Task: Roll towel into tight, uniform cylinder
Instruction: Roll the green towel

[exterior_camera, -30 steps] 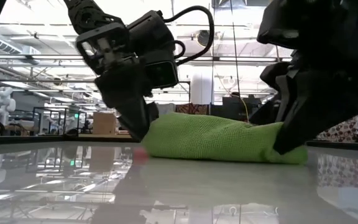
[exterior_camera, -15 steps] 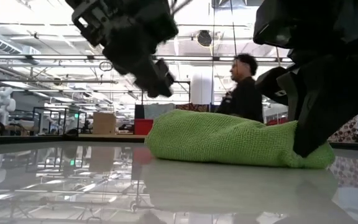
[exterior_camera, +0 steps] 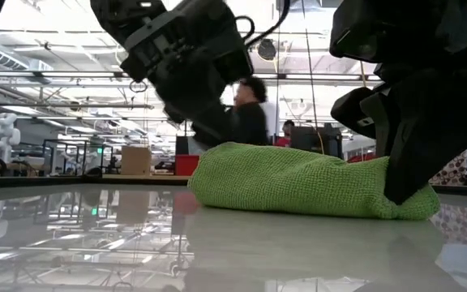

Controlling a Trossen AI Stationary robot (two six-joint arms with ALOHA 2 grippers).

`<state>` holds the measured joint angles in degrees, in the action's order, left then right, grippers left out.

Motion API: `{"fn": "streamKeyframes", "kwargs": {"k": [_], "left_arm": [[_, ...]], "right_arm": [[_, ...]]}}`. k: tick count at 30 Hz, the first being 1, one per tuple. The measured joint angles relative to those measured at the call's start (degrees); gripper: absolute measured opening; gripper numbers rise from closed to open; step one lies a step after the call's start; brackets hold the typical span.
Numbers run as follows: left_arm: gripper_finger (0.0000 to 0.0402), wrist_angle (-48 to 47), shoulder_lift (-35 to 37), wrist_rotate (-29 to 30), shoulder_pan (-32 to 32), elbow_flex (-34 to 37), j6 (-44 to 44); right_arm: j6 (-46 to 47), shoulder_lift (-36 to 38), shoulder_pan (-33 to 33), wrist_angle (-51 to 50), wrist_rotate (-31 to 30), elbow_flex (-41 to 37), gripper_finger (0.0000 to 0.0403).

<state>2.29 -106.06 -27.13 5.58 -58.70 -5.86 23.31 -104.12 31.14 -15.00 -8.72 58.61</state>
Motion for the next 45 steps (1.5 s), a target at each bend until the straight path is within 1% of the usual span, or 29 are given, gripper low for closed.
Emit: {"fn": "streamKeyframes", "kwargs": {"k": [2, 5, 9, 12, 15, 16, 17, 21, 27, 31, 34, 36, 38, 42, 45], "left_arm": [[0.0192, -0.32, -1.19, -1.36, -0.02, -0.49, 0.06], [0.0176, -2.10, -3.03, -1.87, 0.43, -1.24, -0.06], [0.0142, -0.96, -4.67, -1.38, 0.59, -1.52, -2.50], [0.0096, -1.11, -4.81, -2.53, 0.55, -1.64, -2.61], [0.0031, -1.30, -4.87, -4.83, 0.55, -1.63, -2.37], [0.0017, -1.27, -4.87, -5.86, 0.55, -1.63, -2.32], [0.0012, -1.29, -4.87, -6.39, 0.61, -1.63, -2.34], [0.0008, -1.30, -4.87, -6.47, 1.41, -1.61, -2.24], [0.0005, -1.51, -4.87, -5.97, 2.49, -1.61, -1.25], [0.0004, -1.59, -4.87, -5.80, 2.45, -1.61, -1.25], [0.0004, -1.73, -4.87, -5.71, 2.51, -1.61, -1.25], [0.0003, -1.75, -4.85, -5.66, 2.62, -1.61, -1.25], [0.0003, -1.75, -4.85, -5.57, 2.77, -1.61, -1.23], [0.0003, -1.89, -4.85, -5.42, 3.04, -1.61, -1.23], [0.0003, -1.91, -4.85, -5.36, 3.31, -1.61, -1.27]], "right_arm": [[0.00, 0.00, -0.02, -0.16, -0.10, 0.00, 0.0002], [0.00, 0.00, -0.24, -0.17, -0.12, 0.00, 0.0002], [0.05, 0.00, -0.44, -0.17, -0.12, 0.00, 0.0003], [0.26, 0.00, -0.44, -0.20, -0.14, 0.00, 0.0003], [1.35, 0.29, -0.46, -0.38, -0.32, 0.00, 0.0005], [1.87, 0.63, -0.44, -0.62, -1.07, 0.00, 0.0008], [2.47, 1.24, -0.44, -0.95, -1.92, 0.00, 0.0013], [3.08, 5.37, -0.42, -3.12, -6.29, -0.02, 0.0052], [1.66, 12.93, -1.62, -4.97, -6.13, -0.02, 0.0125], [0.98, 15.52, -3.19, -7.94, -6.20, 0.00, 0.0151], [1.18, 14.93, -4.91, -11.79, -7.66, 0.00, 0.0156], [1.07, 13.21, -6.56, -12.31, -7.92, -0.19, 0.0154], [0.86, 11.48, -8.30, -10.47, -7.79, -1.37, 0.0149], [0.48, 8.60, -11.65, -0.86, -5.53, -4.64, 0.0135], [0.74, 6.64, -13.84, 1.65, -4.49, -5.65, 0.0123]]}}
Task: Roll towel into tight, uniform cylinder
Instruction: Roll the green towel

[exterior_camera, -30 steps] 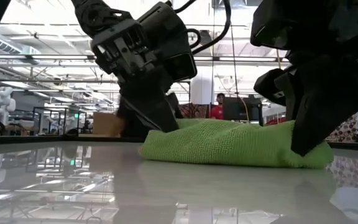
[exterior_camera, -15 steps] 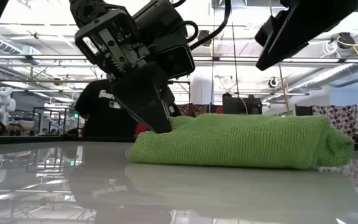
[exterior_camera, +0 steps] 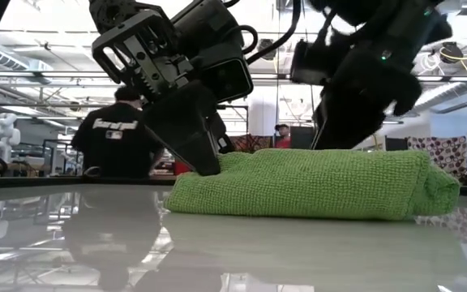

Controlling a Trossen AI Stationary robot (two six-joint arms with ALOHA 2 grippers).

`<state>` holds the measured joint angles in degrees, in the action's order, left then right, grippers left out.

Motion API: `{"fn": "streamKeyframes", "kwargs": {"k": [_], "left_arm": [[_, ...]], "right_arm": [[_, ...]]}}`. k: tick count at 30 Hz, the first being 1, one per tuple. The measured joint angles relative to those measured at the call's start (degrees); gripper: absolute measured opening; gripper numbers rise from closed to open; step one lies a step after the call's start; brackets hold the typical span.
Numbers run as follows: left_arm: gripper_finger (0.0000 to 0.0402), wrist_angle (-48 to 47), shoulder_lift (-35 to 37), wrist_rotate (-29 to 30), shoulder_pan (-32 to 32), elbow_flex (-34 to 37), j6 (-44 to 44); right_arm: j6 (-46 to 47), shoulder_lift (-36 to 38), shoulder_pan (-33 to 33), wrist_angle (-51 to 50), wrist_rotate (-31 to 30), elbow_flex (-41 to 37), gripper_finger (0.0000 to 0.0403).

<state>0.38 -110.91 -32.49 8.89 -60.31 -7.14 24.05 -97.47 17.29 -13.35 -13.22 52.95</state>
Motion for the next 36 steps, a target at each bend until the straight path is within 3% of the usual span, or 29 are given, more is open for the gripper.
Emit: {"fn": "streamKeyframes", "kwargs": {"k": [3, 10, 21, 28, 36], "left_arm": [[0.0002, -0.54, 0.02, 0.01, 0.30, 0.00, 0.02], [0.0002, -9.96, 0.25, 0.50, 1.04, -3.29, 2.27], [0.0002, -23.99, 0.66, 2.01, 3.10, -8.81, 4.51], [0.0001, -25.10, 0.66, 1.98, 1.80, -8.67, 3.29], [0.0001, -24.91, 0.66, 0.04, -2.66, -6.58, -0.09]], "right_arm": [[-1.13, -1.11, -1.84, 1.02, 0.31, -0.01, 0.0112], [-2.17, -4.71, -4.61, -2.65, 7.85, 0.14, 0.0076], [-1.24, -3.89, -4.58, -8.18, 8.87, 0.15, 0.0027], [-0.94, -3.93, -4.48, -7.99, 8.96, 0.10, 0.0031], [-1.01, -2.26, -4.48, -8.21, 8.42, -0.16, 0.0065]]}}
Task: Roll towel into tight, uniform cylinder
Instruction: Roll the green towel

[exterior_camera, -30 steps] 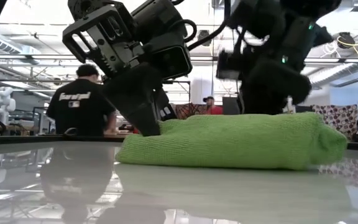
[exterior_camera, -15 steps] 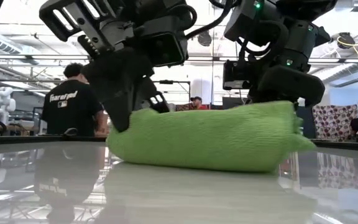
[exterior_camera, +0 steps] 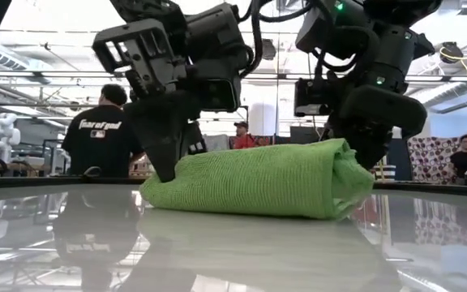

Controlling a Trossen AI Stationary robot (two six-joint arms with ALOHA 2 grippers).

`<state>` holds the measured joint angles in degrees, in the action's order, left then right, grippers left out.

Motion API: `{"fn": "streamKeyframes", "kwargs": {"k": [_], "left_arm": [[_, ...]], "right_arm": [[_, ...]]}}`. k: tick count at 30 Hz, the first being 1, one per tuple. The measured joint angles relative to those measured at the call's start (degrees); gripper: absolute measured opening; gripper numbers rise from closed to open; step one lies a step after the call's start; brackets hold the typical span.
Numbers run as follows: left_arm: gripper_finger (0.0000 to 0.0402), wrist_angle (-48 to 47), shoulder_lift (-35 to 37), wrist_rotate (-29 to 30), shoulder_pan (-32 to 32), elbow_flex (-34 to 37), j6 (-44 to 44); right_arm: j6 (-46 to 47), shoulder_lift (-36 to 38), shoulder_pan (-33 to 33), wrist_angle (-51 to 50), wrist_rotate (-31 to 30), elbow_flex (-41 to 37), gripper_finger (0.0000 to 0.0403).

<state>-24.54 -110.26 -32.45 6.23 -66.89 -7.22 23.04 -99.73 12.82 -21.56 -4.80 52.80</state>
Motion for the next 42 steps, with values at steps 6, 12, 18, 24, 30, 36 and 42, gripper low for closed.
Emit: {"fn": "streamKeyframes", "kwargs": {"k": [6, 12, 18, 24, 30, 36, 42], "left_arm": [[0.0001, 1.01, -0.02, -2.01, -1.47, 0.04, -0.22], [0.0001, 7.68, -2.47, -8.02, -2.73, 0.04, -4.44], [0.0001, 9.07, -4.94, -8.46, -3.12, 0.02, -5.97], [0.0001, 9.27, -5.07, -8.40, -4.00, 0.02, -6.00], [0.0001, 9.16, -5.07, -8.02, -5.81, 0.02, -7.36], [0.0001, 8.63, -5.07, -7.79, -6.22, 0.02, -7.47], [0.0001, 8.45, -5.07, -7.54, -6.22, 0.02, -7.54]], "right_arm": [[-1.34, 5.51, 0.20, 0.17, -2.32, -0.11, 0.0120], [-5.49, 10.28, 4.51, 5.29, -5.24, 0.06, 0.0161], [-10.50, 11.13, 12.10, 7.43, -7.39, 0.13, 0.0164], [-15.17, 10.65, 19.81, 9.23, -16.61, 0.11, 0.0177], [-17.82, 6.21, 22.83, 16.64, -18.75, 0.13, 0.0221], [-15.72, -0.65, 24.04, 17.37, -21.00, 1.58, 0.0237], [-13.09, -5.19, 24.20, 16.71, -27.54, 2.96, 0.0209]]}}
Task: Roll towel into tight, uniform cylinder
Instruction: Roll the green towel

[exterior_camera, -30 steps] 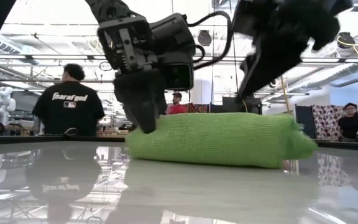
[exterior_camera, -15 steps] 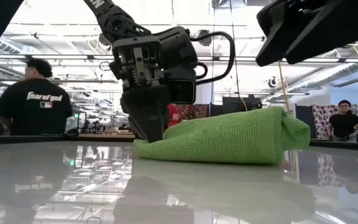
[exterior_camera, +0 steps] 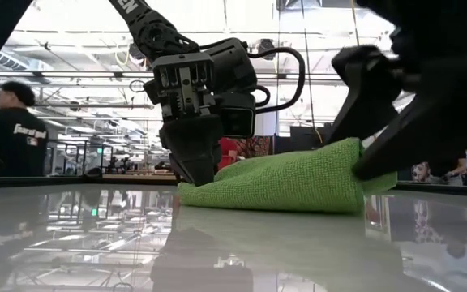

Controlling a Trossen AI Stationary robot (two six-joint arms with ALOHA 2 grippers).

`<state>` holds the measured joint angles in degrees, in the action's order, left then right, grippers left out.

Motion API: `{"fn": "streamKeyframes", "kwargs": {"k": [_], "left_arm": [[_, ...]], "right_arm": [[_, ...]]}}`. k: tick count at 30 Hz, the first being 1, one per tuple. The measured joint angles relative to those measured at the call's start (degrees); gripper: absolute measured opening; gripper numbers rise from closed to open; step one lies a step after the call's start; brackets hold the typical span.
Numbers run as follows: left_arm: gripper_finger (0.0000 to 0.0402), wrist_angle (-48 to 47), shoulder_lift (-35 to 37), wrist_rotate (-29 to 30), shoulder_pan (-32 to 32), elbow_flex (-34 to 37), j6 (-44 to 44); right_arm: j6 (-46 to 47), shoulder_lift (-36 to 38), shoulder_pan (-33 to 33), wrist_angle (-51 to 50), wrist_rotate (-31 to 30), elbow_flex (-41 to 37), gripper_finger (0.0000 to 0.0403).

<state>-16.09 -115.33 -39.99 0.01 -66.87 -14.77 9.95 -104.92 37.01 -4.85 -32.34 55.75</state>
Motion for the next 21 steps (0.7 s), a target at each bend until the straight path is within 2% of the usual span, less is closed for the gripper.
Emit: {"fn": "streamKeyframes", "kwargs": {"k": [5, 9, 17, 21], "left_arm": [[0.0001, -0.56, 0.00, 0.08, -0.04, -0.02, -0.95], [0.0014, -0.62, 0.02, 0.71, -0.02, -0.02, -1.58], [0.0077, 2.22, 0.02, 0.04, -0.11, -0.02, -1.86], [0.0130, 3.99, 1.73, -0.58, -0.11, -0.90, -0.30]], "right_arm": [[6.64, -1.94, -0.75, -0.24, -0.58, 0.10, 0.0183], [15.39, -2.48, -1.03, -1.33, -0.68, 0.10, 0.0142], [24.99, -2.54, -1.03, -4.01, -0.50, 0.10, 0.0017], [28.03, -2.53, -1.05, -3.50, 1.90, 0.10, 0.0014]]}}
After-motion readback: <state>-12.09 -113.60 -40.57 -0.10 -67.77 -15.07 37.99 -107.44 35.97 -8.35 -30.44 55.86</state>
